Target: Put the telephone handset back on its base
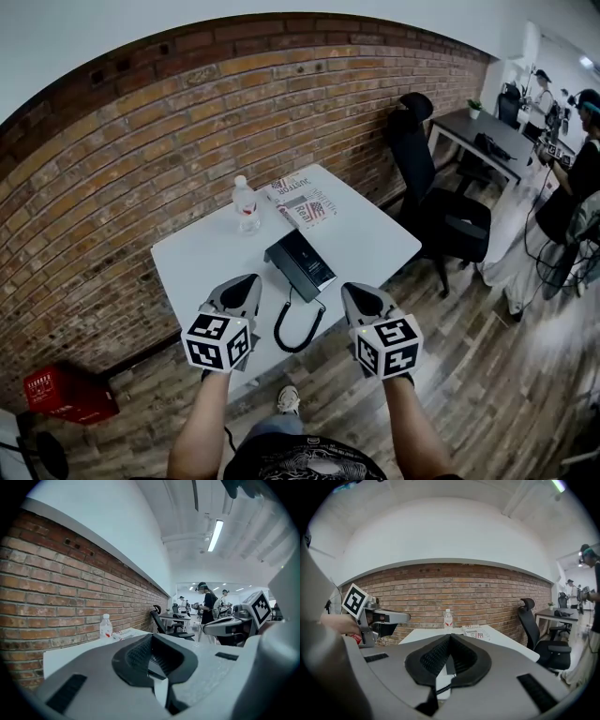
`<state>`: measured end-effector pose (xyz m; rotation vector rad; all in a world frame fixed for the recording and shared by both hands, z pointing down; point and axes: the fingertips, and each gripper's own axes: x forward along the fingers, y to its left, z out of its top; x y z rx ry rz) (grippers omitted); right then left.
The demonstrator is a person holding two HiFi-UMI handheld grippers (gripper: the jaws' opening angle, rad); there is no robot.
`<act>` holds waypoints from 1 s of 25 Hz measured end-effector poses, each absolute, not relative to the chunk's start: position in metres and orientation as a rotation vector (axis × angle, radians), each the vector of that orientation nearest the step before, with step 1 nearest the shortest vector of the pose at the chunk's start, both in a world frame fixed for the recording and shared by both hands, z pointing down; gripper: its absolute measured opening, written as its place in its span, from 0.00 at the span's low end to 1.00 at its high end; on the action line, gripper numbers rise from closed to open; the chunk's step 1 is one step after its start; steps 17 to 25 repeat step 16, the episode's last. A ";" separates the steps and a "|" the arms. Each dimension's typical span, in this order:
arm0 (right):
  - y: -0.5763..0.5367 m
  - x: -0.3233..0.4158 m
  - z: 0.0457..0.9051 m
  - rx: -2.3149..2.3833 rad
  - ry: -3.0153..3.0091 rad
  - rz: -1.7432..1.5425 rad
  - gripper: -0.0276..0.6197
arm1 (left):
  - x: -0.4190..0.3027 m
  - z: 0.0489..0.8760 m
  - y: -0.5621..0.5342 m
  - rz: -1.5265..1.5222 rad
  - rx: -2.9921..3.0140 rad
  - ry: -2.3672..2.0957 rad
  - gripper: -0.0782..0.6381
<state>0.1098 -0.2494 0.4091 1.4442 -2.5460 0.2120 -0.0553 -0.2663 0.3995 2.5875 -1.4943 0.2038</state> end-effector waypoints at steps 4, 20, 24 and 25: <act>-0.249 0.109 0.409 1.439 -2.546 0.208 0.05 | -0.055 0.400 -0.265 0.201 2.584 -1.488 0.12; -0.251 0.106 0.410 1.432 -2.544 0.209 0.05 | -0.059 0.405 -0.267 0.220 2.573 -1.491 0.12; -0.251 0.106 0.410 1.432 -2.544 0.209 0.05 | -0.059 0.405 -0.267 0.220 2.573 -1.491 0.12; -0.251 0.106 0.410 1.432 -2.544 0.209 0.05 | -0.059 0.405 -0.267 0.220 2.573 -1.491 0.12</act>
